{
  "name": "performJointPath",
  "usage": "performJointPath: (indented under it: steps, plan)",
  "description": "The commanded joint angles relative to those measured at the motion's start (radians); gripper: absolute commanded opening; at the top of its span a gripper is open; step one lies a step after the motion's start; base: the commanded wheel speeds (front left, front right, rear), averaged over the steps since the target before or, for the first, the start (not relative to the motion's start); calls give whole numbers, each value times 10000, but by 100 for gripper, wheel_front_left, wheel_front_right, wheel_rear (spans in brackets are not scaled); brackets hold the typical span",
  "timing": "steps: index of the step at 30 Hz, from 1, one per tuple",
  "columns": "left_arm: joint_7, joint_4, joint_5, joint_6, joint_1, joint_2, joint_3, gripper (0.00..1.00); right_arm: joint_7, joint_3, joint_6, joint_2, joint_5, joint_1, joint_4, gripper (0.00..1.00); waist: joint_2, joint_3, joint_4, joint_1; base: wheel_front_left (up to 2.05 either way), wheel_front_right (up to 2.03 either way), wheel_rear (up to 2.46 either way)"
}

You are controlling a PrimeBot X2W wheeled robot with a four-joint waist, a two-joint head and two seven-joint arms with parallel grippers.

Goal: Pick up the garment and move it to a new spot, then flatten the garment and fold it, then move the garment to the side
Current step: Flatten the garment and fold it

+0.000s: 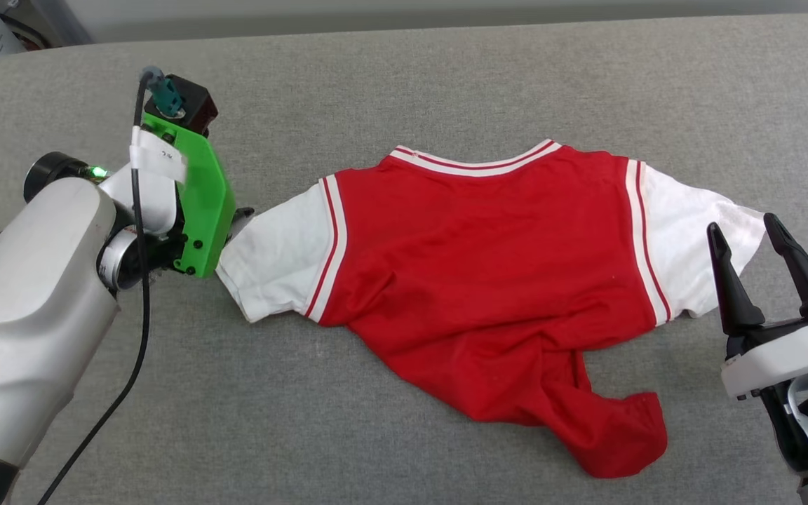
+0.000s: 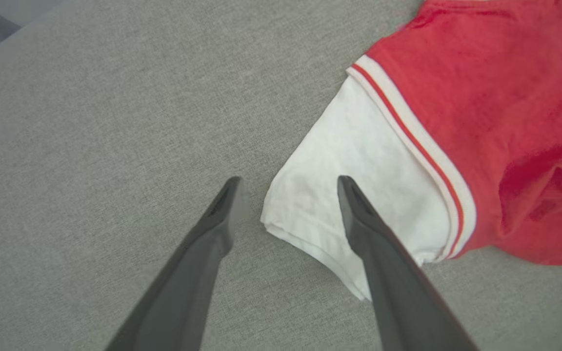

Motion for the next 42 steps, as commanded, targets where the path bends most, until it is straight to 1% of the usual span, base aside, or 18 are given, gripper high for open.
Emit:
performJointPath:
  steps: [1, 2, 5, 10, 14, 15, 16, 21, 26, 28, 33, 37, 39, 40, 41, 42]
  plan:
    - [168, 174, -232, -26, -239, 85, -209, 100, 65, -18, -7, 63, -104, 97, -126, 100, 0, 225, -132, 0, 0, 0, 0]
    - [402, 558, -406, -26, -367, 146, -611, 100, 84, 75, -7, 84, -133, -48, -167, 100, 0, 447, -265, 0, 0, 0, 0]
    - [585, 856, -316, -26, -470, 224, -1276, 100, 60, 171, -7, 81, -121, -234, -125, 100, 0, 677, -366, 0, 0, 0, 0]
    - [624, 1485, -472, -26, -561, 213, -1985, 100, 0, 280, -7, 93, -183, -424, -11, 100, 0, 978, -445, 0, 0, 0, 0]
    - [433, 1871, -828, -26, -491, 170, -2465, 100, -80, 307, -7, 107, -177, -511, 95, 100, 0, 1080, -488, 0, 0, 0, 0]
    - [388, 1930, -936, -26, -481, 170, -2542, 75, -94, 304, -7, 107, -176, -516, 121, 100, 0, 1079, -488, 0, 0, 0, 0]
    - [250, 2004, -1055, -26, -500, 193, -2584, 0, -111, 304, -7, 109, -177, -519, 155, 100, 0, 1060, -488, 0, 0, 0, 0]
    - [-964, 1850, -1460, -26, -599, 494, -2613, 0, -189, 173, -7, -80, -264, -506, 227, 100, 0, 705, -433, 0, 0, 0, 0]
    - [-2404, 1254, -1669, -26, -629, 1121, -2467, 0, -121, -178, -7, -557, -345, -470, 86, 100, 0, 174, -248, 0, 0, 0, 0]
    - [-2783, 1039, -1712, -27, -568, 1326, -2407, 0, 8, -366, -7, -744, -346, -483, -63, 100, 0, 21, -140, 0, 0, 0, 0]
    - [-3435, 484, -1760, 25, -265, 1756, -2246, 0, 643, -621, -7, -1657, -30, -717, -482, 100, 0, -162, 196, 0, 0, 0, 0]
    - [-3665, 0, -1723, 258, -11, 2034, -2187, 0, 1601, -474, -7, -2546, 453, -1089, -795, 100, 0, -106, 431, 0, 0, 0, 0]
    - [-3744, -252, -1683, 380, 74, 2135, -2174, 0, 2347, -175, -7, -3045, 787, -1332, -849, 100, 0, -43, 545, 0, 0, 0, 0]
    - [-3793, -387, -1679, 450, 111, 2171, -2153, 0, 2909, 40, -7, -3304, 1048, -1474, -836, 100, 0, -3, 597, 0, 0, 0, 0]
    - [-3851, -621, -1654, 553, 148, 2210, -2136, 0, 4067, 554, -7, -3789, 1652, -1768, -818, 100, 0, 75, 691, 0, 0, 0, 0]
    - [-3880, -723, -1632, 602, 152, 2215, -2130, 0, 4578, 792, -7, -3988, 1960, -1927, -810, 100, 0, 114, 731, 0, 0, 0, 0]
